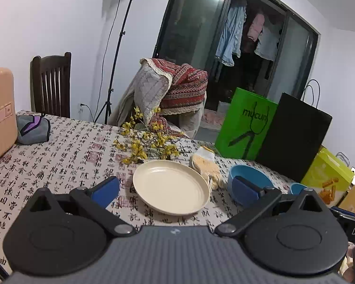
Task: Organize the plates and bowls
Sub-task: 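Move both open grippers toward the smaller cream plate by the flower sprig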
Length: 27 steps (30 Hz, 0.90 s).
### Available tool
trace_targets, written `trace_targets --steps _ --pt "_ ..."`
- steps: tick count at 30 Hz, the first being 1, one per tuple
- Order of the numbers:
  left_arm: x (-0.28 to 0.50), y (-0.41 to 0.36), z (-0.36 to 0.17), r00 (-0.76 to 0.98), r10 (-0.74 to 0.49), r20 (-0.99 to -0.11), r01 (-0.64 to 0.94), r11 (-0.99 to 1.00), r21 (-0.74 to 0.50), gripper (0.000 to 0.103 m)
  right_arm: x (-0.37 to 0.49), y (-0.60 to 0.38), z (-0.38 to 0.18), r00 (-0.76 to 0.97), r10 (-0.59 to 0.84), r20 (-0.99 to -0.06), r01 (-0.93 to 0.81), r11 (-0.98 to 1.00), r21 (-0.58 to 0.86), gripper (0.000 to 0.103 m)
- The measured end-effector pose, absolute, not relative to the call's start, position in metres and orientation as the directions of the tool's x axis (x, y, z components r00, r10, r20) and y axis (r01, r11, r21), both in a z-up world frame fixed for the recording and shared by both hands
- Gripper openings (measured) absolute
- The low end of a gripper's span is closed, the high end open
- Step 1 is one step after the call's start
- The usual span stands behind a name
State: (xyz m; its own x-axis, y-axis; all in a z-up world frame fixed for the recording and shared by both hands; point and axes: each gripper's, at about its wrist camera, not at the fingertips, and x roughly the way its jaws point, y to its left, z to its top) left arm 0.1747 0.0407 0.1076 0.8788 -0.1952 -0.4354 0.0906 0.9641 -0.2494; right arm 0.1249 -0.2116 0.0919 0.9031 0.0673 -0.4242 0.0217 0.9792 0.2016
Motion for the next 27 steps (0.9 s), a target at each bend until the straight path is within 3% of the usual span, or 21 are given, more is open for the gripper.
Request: trace_targets --steps 27 --pt "0.285 0.05 0.106 0.882 -0.156 -0.445 0.0 0.944 -0.331 0.103 0.235 -0.225 0.072 0.869 0.07 -0.489 0.072 0.961 0.266 0.103"
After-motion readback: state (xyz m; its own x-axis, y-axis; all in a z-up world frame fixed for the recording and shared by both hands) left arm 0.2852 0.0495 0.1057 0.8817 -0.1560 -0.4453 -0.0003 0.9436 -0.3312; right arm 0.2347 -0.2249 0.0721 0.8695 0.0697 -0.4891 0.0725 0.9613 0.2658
